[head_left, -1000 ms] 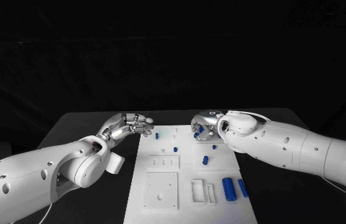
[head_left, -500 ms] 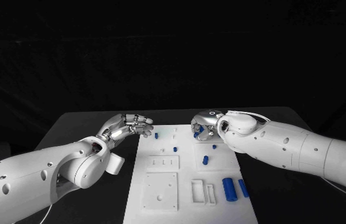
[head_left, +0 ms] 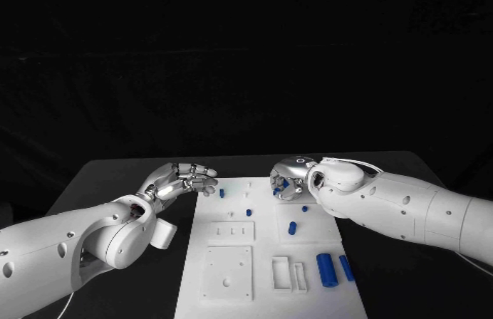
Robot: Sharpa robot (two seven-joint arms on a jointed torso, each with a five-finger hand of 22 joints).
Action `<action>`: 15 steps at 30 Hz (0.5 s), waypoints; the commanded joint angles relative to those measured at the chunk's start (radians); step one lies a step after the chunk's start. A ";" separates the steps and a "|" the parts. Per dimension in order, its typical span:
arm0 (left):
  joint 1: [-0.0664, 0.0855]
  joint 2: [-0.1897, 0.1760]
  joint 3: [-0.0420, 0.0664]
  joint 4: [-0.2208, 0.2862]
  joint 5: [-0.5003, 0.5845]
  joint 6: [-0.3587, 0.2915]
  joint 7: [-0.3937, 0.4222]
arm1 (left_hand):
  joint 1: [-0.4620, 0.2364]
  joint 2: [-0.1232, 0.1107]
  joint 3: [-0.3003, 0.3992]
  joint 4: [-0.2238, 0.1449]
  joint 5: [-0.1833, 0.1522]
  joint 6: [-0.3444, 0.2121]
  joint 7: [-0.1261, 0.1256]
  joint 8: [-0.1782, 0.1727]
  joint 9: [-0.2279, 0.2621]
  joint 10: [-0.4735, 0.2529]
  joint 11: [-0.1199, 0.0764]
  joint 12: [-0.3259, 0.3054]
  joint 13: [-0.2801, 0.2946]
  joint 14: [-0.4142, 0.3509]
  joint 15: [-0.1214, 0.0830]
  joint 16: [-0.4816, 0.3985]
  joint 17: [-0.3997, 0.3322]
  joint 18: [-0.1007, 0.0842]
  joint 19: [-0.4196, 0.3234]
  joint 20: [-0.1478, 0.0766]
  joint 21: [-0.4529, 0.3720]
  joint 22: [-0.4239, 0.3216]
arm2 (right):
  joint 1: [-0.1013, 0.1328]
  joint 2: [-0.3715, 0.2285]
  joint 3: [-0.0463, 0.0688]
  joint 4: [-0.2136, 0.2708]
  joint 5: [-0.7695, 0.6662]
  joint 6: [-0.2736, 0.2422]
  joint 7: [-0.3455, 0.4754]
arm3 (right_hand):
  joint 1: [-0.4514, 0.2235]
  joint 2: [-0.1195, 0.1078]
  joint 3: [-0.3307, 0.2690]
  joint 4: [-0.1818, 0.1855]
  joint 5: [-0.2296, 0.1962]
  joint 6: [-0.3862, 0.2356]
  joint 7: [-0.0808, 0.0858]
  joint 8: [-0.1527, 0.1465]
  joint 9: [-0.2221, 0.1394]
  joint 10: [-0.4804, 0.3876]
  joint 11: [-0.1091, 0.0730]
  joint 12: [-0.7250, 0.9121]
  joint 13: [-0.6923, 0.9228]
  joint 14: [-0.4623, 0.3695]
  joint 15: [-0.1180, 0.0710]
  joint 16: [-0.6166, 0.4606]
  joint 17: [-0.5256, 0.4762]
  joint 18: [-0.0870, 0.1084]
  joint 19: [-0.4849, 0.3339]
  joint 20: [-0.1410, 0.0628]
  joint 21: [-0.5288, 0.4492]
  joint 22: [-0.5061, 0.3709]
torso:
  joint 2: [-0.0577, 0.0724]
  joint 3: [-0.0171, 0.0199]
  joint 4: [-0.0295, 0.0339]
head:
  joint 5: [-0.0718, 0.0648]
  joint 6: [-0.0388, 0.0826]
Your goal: Assemble the parts on the task board
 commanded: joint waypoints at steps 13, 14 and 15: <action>0.003 0.004 0.001 -0.003 0.018 -0.007 0.006 | 0.026 -0.008 0.011 -0.001 -0.003 -0.006 -0.002 -0.005 0.000 0.000 0.001 -0.009 -0.002 0.001 -0.003 -0.007 0.003 0.009 -0.003 0.000 -0.003 0.002 | -0.008 0.008 0.008 0.028 -0.034 -0.155 -0.054 | 0.005 -0.008 0.044 -0.013 -0.001 0.024 -0.008 0.014 0.025 0.032 -0.013 0.012 0.026 -0.027 -0.038 0.016 -0.010 0.032 0.017 -0.010 0.001 0.013 | 0.005 -0.0009 0.0003 | 0.003 0.016; 0.003 0.004 0.001 -0.003 0.019 -0.008 0.006 | 0.027 -0.008 0.011 -0.001 -0.003 -0.005 -0.002 -0.005 0.000 0.000 0.001 -0.009 -0.002 0.001 -0.003 -0.007 0.003 0.009 -0.003 0.000 -0.003 0.002 | -0.008 0.012 0.010 0.026 -0.039 -0.162 -0.058 | 0.005 -0.009 0.045 -0.012 -0.001 0.024 -0.008 0.015 0.025 0.032 -0.013 0.012 0.027 -0.027 -0.039 0.016 -0.011 0.032 0.017 -0.010 0.001 0.014 | 0.005 0.0001 0.0001 | 0.003 0.017; 0.003 0.005 0.001 -0.003 0.020 -0.008 0.006 | 0.027 -0.008 0.011 -0.001 -0.003 -0.005 -0.002 -0.005 0.000 0.000 0.001 -0.009 -0.002 0.001 -0.003 -0.007 0.003 0.009 -0.003 0.000 -0.003 0.002 | -0.008 0.016 0.011 0.024 -0.042 -0.169 -0.061 | 0.005 -0.011 0.047 -0.012 -0.001 0.024 -0.008 0.015 0.026 0.031 -0.014 0.012 0.028 -0.027 -0.039 0.017 -0.011 0.032 0.017 -0.010 0.001 0.014 | 0.006 0.0008 0.0000 | 0.003 0.019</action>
